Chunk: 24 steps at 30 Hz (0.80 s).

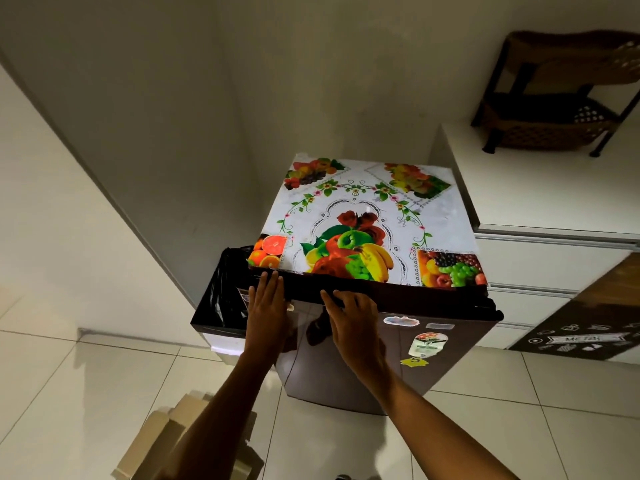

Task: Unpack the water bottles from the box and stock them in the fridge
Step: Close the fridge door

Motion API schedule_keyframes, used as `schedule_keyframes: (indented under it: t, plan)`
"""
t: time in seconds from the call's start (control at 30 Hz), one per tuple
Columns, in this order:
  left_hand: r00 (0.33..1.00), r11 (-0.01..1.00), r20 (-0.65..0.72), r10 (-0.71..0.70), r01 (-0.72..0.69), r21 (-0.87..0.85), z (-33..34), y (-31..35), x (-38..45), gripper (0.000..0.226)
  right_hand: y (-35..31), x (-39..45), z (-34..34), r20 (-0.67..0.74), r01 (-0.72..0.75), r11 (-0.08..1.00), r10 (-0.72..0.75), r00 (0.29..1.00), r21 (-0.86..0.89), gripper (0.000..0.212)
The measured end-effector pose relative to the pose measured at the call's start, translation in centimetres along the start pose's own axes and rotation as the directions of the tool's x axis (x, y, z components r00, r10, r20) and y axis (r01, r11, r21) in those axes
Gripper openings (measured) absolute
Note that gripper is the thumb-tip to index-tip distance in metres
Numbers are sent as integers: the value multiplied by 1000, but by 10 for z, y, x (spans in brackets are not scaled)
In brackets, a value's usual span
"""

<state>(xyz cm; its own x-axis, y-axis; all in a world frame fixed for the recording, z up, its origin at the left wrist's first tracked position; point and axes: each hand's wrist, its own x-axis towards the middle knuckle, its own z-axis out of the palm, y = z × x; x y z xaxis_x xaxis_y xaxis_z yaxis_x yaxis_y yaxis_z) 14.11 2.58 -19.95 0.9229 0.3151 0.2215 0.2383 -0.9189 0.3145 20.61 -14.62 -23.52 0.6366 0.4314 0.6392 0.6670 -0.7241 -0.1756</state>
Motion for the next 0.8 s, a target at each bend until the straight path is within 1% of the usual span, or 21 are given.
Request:
schedule_keyframes:
  t: [0.1,0.2,0.33,0.43,0.5,0.53,0.6,0.67,0.73,0.8]
  plan:
    - [1000,1000,-5,11,-11,-12,1,-1,1,65,-1,0,0,-5,-7,1000,7,1000,-3,52]
    - [1000,1000,26,11,-11,1,1,-1,3,64,0,-3,1,10,-2,1000,1,1000,9,51]
    - [996,999,94,-12,9,30,-4,-1,5,64,-2,-2,-3,70,-15,999,13,997,28,49]
    - [981,996,192,1,-18,88,-12,-2,6,71,-3,0,-14,110,-25,996,16,994,81,44]
    - [977,990,212,24,-53,131,-17,0,-2,75,-4,-2,-23,152,-25,992,6,988,127,45]
    - [980,989,195,40,-66,131,-19,2,-9,77,-5,-4,-28,186,-20,992,-3,983,124,47]
    - [986,988,145,83,-100,116,-23,5,-28,77,-9,-10,-37,288,-14,998,-2,958,55,54]
    - [984,979,111,143,-157,129,-25,4,-52,76,-16,-23,-46,367,-53,997,69,928,-53,62]
    - [983,977,118,141,-158,146,-26,3,-74,76,-22,-40,-54,389,-142,982,179,904,-123,67]
    - [985,978,130,114,-134,157,-30,0,-97,77,-35,-60,-67,390,-190,967,243,888,-171,70]
